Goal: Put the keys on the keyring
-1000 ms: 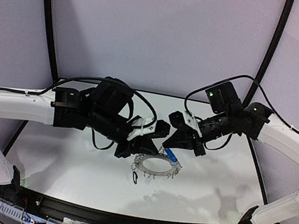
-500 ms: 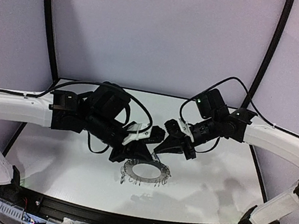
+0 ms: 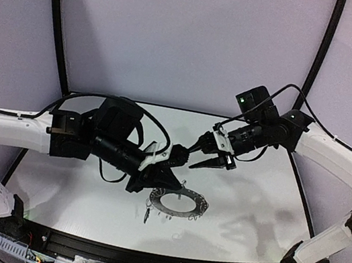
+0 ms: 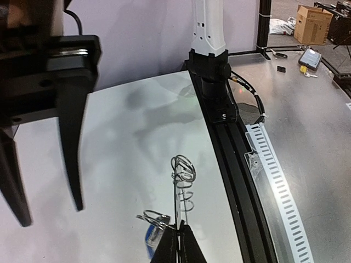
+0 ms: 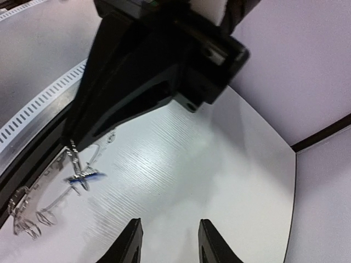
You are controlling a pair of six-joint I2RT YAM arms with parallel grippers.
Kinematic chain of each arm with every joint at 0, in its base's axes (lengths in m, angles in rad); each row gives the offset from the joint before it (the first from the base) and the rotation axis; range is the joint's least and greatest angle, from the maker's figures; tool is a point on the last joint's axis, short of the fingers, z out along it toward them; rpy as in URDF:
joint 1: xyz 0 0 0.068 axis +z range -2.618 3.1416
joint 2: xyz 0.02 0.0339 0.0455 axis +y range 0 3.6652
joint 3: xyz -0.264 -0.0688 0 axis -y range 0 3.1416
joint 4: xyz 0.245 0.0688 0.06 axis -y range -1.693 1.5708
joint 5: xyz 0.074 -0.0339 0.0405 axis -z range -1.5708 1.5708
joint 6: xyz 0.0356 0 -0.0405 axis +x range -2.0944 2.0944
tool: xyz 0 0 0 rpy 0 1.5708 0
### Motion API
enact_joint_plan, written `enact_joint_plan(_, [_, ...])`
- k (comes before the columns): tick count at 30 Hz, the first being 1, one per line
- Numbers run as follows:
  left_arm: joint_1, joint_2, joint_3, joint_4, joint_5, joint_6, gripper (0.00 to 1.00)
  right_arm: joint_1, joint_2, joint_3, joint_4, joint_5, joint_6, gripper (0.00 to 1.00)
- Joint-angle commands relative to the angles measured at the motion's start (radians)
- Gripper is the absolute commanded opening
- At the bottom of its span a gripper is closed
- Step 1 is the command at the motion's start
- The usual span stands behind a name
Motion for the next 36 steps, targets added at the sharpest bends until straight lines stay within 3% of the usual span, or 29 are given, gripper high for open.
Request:
enact_joint_plan(1, [0.001, -0.038, -0.019, 0.075, -0.016, -0.003, 0.01, -0.004, -0.033, -0.05, -0.014, -0.052, 0.022, 0.37])
enact_joint_plan(8, [0.001, -0.055, -0.057, 0.152, -0.039, -0.002, 0.01, 0.001, -0.12, -0.148, 0.087, -0.213, 0.192, 0.37])
enact_joint_plan(12, [0.001, -0.054, -0.053, 0.153, -0.05, 0.012, 0.01, 0.02, -0.157, -0.19, 0.165, -0.189, 0.26, 0.36])
enact_joint_plan(22, [0.001, -0.047, -0.042, 0.172, -0.045, 0.025, 0.01, 0.076, -0.086, -0.125, 0.078, -0.114, 0.224, 0.31])
enact_joint_plan(31, [0.001, -0.054, -0.047, 0.162, -0.043, 0.019, 0.01, 0.085, -0.104, -0.132, 0.073, -0.082, 0.227, 0.01])
enact_joint_plan(36, [0.0, -0.054, -0.052, 0.16, -0.067, 0.009, 0.01, 0.092, -0.11, -0.113, 0.043, -0.019, 0.218, 0.0])
